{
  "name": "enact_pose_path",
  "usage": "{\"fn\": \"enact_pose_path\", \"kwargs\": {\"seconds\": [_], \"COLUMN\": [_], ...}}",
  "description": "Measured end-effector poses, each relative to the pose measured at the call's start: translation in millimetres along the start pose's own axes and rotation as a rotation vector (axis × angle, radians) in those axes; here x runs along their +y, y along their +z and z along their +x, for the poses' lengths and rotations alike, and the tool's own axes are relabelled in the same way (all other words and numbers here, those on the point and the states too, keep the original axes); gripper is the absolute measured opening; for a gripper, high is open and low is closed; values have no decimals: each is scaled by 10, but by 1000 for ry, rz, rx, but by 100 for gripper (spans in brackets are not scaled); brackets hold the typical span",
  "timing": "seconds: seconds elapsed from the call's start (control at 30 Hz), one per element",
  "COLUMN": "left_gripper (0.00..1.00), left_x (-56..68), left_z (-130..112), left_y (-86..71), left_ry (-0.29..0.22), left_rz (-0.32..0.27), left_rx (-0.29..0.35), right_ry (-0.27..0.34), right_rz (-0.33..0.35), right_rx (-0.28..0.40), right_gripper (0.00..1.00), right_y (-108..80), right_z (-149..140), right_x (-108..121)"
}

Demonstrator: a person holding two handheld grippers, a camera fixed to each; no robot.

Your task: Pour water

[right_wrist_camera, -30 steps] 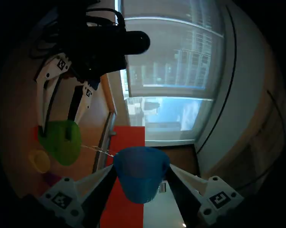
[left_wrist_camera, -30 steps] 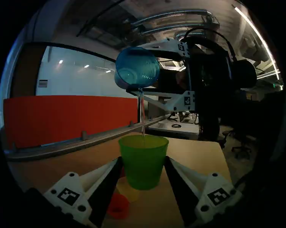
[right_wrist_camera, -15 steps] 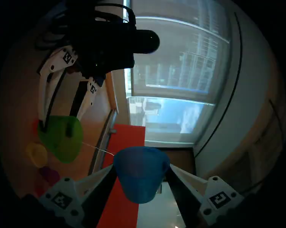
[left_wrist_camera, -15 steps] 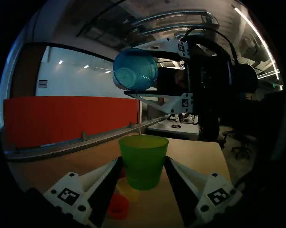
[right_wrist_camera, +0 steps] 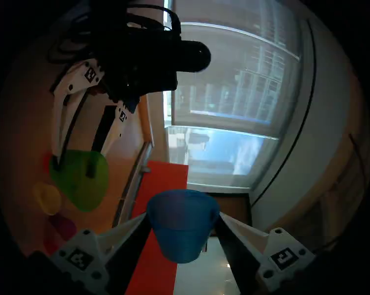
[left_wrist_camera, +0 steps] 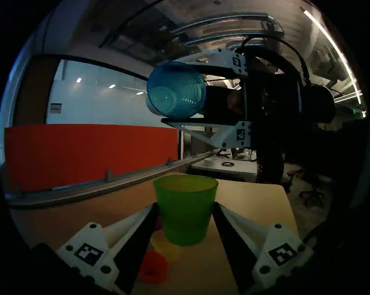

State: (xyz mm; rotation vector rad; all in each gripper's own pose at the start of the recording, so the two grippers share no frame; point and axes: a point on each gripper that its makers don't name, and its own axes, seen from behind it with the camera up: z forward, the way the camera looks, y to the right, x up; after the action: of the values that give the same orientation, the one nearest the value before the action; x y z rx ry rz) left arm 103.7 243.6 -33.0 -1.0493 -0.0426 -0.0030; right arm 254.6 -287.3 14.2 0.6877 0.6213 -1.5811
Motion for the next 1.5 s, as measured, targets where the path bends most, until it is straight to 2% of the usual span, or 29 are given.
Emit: {"fn": "enact_pose_path", "kwargs": {"seconds": [0.17, 0.27, 0.47, 0.67, 0.87, 1.3, 1.4, 1.5], "left_gripper": [79, 79, 79, 79, 79, 79, 79, 79], "left_x": [-10, -13, -14, -24, -31, -44, -47, -50], "left_z": [19, 27, 25, 45, 61, 90, 99, 101], "left_y": [-1, -1, -8, -19, -29, -47, -52, -59], "left_ry": [0, 0, 2, 3, 7, 15, 18, 20], "left_rz": [1, 2, 4, 9, 14, 24, 25, 27], "left_rx": [2, 2, 1, 4, 0, -1, -2, -4], "right_ry": [2, 32, 179, 382, 632, 1251, 1351, 1422], "right_rz": [-1, -2, -17, -37, -46, -5, 6, 25], "right_rx": [1, 2, 5, 5, 3, 27, 29, 22], "right_gripper": [89, 89, 89, 88, 88, 88, 88, 88], "right_y": [6, 0, -41, -100, -149, -254, -276, -297], "right_z": [11, 19, -1, -63, -127, -264, -316, -359], "right_x": [-15, -23, -14, 13, -31, -166, -200, -279]}}
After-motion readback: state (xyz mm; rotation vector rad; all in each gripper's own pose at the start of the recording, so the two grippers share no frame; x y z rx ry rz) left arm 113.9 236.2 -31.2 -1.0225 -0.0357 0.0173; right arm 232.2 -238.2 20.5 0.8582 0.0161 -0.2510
